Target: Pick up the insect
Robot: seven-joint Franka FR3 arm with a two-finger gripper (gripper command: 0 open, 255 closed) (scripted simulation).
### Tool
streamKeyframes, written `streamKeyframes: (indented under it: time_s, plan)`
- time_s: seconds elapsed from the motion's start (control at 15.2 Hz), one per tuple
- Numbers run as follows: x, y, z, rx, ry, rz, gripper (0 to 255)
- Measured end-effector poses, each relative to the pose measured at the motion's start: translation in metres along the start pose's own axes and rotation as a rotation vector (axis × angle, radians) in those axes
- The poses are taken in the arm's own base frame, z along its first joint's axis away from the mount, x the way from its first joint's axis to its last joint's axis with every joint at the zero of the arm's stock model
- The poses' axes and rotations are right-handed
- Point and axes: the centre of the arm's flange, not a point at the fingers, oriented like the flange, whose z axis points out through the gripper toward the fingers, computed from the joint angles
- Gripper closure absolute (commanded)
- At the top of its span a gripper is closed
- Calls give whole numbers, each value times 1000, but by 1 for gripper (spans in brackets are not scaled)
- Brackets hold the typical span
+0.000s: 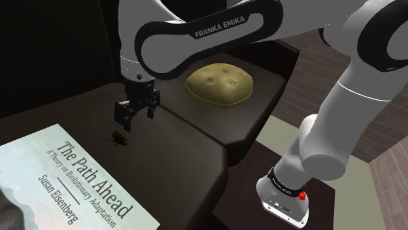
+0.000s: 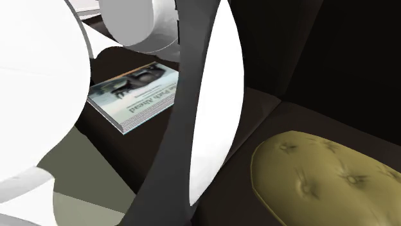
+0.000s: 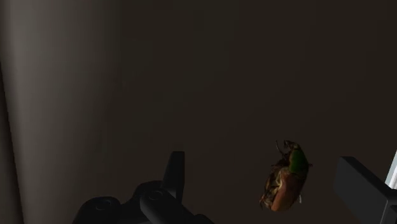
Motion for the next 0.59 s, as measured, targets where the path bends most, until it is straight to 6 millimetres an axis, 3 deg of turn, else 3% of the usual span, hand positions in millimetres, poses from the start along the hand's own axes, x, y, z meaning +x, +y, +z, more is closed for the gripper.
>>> streamKeyframes:
  time_s: [0.33, 0.59]
  plan:
    - [28, -42, 27, -3, 20, -29, 0]
    - [32, -46, 46, -2, 23, -31, 0]
